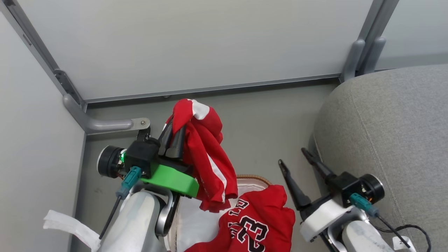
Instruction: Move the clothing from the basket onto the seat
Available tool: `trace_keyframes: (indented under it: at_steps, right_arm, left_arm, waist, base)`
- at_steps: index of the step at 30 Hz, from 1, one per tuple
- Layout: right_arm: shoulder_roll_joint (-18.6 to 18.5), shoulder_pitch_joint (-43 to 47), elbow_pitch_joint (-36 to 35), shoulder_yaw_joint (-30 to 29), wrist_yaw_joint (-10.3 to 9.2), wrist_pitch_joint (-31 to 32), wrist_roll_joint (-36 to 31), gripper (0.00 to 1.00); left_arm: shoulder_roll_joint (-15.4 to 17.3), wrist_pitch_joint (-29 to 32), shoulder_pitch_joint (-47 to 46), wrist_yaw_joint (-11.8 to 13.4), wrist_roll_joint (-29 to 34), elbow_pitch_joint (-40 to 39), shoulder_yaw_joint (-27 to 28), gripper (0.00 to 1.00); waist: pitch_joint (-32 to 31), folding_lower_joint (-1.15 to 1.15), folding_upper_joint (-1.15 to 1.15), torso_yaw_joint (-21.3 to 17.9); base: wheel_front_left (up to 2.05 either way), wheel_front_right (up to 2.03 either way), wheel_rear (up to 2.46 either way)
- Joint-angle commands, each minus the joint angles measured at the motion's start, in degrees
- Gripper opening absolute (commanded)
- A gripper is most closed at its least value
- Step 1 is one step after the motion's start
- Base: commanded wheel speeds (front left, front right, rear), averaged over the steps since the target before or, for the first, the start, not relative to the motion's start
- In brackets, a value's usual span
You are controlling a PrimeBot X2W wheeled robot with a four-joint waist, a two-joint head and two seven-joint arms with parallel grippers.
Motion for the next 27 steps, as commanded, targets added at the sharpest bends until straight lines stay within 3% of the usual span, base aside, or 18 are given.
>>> trace_keyframes:
  at_steps: [1,11,27]
  right_arm:
    - [-0.3,-1.0,0.3,1.9,-0.06,-0.1,0.7,1.0]
    - [-0.3,-7.3,2.6,19.0,-0.06,-0.1,7.2,1.0]
    - [2.7,-13.3,9.9,25.7,-0.06,-0.1,11.4,1.0]
  left_arm:
    - [0.1,0.0,-1.1,0.3,-0.3,-0.3,-0.6,0.0]
    - [0.1,0.0,-3.4,1.7,-3.1,-0.2,-4.9,0.0]
    - [0.1,0.0,-5.4,3.0,-5.8,-0.4,-10.7,0.0]
  waist:
    - [0.1,0.0,0.0,0.4]
    - [0.9,0.0,0.0,3.6]
    - [2.0,0.0,0.0,8.6]
  base:
    - [0.0,0.0,0.0]
    - [0.0,0.0,0.0]
    - [0.0,0.0,0.0]
